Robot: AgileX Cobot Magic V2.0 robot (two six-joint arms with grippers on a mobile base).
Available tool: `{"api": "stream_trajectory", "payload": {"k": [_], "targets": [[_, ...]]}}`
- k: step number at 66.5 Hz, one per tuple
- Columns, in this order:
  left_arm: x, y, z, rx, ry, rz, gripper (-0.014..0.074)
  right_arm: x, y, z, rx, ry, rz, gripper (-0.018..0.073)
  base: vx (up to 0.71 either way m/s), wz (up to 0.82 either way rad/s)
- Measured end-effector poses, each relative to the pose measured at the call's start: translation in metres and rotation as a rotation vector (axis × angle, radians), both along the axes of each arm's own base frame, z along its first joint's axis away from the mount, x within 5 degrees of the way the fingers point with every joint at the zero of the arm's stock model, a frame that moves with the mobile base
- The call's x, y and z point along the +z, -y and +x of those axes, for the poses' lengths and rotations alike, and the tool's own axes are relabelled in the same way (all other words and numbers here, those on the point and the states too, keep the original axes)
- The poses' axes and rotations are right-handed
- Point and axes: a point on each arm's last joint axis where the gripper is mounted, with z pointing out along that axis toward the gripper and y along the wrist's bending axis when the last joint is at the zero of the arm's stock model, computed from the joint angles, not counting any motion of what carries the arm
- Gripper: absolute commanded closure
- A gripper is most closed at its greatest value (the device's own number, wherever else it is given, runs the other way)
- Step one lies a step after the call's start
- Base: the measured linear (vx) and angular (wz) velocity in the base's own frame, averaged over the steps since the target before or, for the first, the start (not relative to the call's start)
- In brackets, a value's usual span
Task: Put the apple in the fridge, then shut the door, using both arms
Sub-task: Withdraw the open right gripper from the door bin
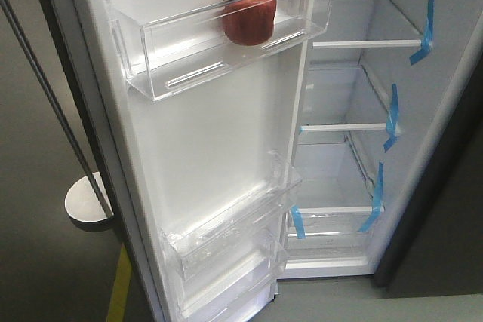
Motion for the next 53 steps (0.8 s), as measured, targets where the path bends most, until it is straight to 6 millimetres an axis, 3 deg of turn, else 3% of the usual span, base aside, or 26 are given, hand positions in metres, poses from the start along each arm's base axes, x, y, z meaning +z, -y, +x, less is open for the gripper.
{"api": "stream_trajectory", "payload": {"k": [16,29,37,53], "targets": [[0.000,0.000,0.000,0.000,0.000,0.000,0.0602,-0.057,0.041,-0.070,-0.199,0.026,0.090,0.0013,0.00,0.00],[0.000,0.000,0.000,0.000,0.000,0.000,0.0602,-0.107,0.060,-0.113,-0.246,0.016,0.143,0.0013,0.00,0.00],[0.000,0.000,0.000,0.000,0.000,0.000,0.0602,-0.119,0.064,-0.124,-0.253,0.025,0.153,0.0013,0.00,0.00],[0.000,0.000,0.000,0.000,0.000,0.000,0.0602,-0.120,0.068,-0.124,-0.276,0.041,0.118,0.0013,0.00,0.00]]}}
